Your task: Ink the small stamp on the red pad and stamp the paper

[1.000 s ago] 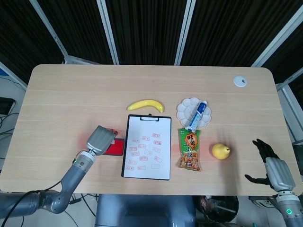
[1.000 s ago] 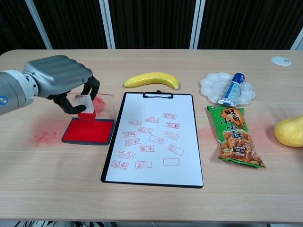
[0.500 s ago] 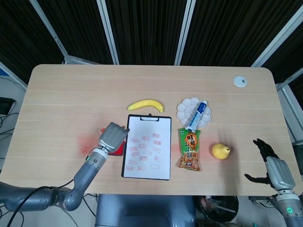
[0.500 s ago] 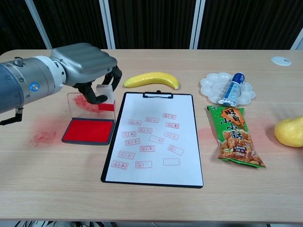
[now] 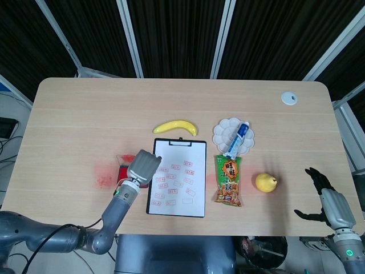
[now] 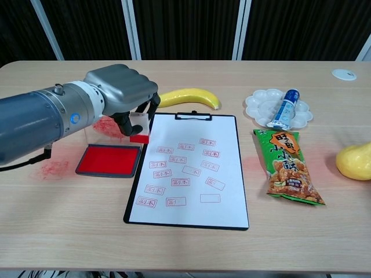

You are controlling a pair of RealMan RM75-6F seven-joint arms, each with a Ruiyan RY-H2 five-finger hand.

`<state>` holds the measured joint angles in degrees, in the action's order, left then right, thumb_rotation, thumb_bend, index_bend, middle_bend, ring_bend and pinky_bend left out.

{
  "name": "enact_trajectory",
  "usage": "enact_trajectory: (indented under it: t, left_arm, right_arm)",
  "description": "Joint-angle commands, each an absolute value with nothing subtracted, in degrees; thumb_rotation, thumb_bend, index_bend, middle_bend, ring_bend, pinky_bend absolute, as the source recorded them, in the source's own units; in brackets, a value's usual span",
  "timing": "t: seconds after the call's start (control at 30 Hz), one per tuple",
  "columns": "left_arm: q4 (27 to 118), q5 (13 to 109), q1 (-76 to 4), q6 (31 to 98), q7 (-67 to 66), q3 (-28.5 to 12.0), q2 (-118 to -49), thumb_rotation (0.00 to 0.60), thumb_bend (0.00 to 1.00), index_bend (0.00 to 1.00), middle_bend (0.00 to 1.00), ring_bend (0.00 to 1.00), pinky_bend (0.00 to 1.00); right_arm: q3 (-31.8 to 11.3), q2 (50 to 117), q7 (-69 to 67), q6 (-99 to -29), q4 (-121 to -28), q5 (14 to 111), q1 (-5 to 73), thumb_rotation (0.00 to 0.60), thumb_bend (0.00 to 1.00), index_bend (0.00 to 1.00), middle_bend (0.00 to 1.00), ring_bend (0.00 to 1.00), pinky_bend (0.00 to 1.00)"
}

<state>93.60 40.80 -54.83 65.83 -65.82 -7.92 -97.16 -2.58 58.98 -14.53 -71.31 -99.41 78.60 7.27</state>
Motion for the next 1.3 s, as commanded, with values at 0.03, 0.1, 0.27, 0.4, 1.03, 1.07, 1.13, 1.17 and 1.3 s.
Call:
enact_trajectory:
  t: [0.03,0.1,0.27,0.4,1.03,1.07,1.13,1.17,1.3]
  left_arm:
    - [92.5,40.3,-55.2,66.5,-66.0,-7.8,-98.2,0.600,0.61,0.70,0.75,0.89,1.00]
    - [91.8,40.2,-55.4,66.7,-65.9,-7.9,-98.8,0.600,0.61,0.71,0.75,0.89,1.00]
    - [89.2,40.6,-55.6,67.1,-65.4,-7.4,-100.9,0.600,0.61,0.71,0.75,0.89,1.00]
    - [86.7,41.0,-55.7,66.8,-65.0,-6.8,-102.8,0.600,0.61,0.71,0.75,0.89,1.00]
    - [79.8,42.5,-56.0,64.7,-63.0,-6.5,-107.6,0.600,0.61,0.72,0.76,0.89,1.00]
    - [79.5,42.6,-56.0,64.5,-62.8,-6.5,-107.8,0.600,0.61,0.72,0.76,0.89,1.00]
    - [79.0,42.9,-56.0,64.3,-62.5,-6.6,-108.3,0.600,0.61,0.72,0.76,0.89,1.00]
    - [78.7,43.1,-56.0,64.2,-62.3,-6.6,-108.5,0.600,0.61,0.72,0.76,0.89,1.00]
    - [77.8,43.9,-55.9,64.2,-61.8,-6.7,-109.2,0.600,0.61,0.72,0.76,0.89,1.00]
  right_arm:
    - [-2.5,58.9,-14.6,-71.2,-99.4,78.7,7.3,0.600,0.05,0.10,0.00,0.00,0.22]
    - [-2.5,58.9,-14.8,-71.2,-99.5,78.7,7.3,0.600,0.05,0.10,0.00,0.00,0.22]
    - [-2.6,58.8,-15.2,-71.0,-99.6,78.5,7.3,0.600,0.05,0.10,0.00,0.00,0.22]
    - [-2.7,58.8,-15.3,-70.9,-99.7,78.3,7.4,0.600,0.05,0.10,0.00,0.00,0.22]
    - [-2.9,58.5,-16.1,-70.3,-99.9,77.6,7.5,0.600,0.05,0.10,0.00,0.00,0.22]
    - [-3.0,58.5,-16.2,-70.3,-99.9,77.6,7.5,0.600,0.05,0.10,0.00,0.00,0.22]
    - [-3.0,58.5,-16.3,-70.3,-100.0,77.5,7.5,0.600,0.05,0.10,0.00,0.00,0.22]
    - [-3.0,58.5,-16.4,-70.2,-100.0,77.4,7.5,0.600,0.05,0.10,0.00,0.00,0.22]
    - [-3.0,58.4,-16.5,-70.2,-100.0,77.4,7.5,0.600,0.05,0.10,0.00,0.00,0.22]
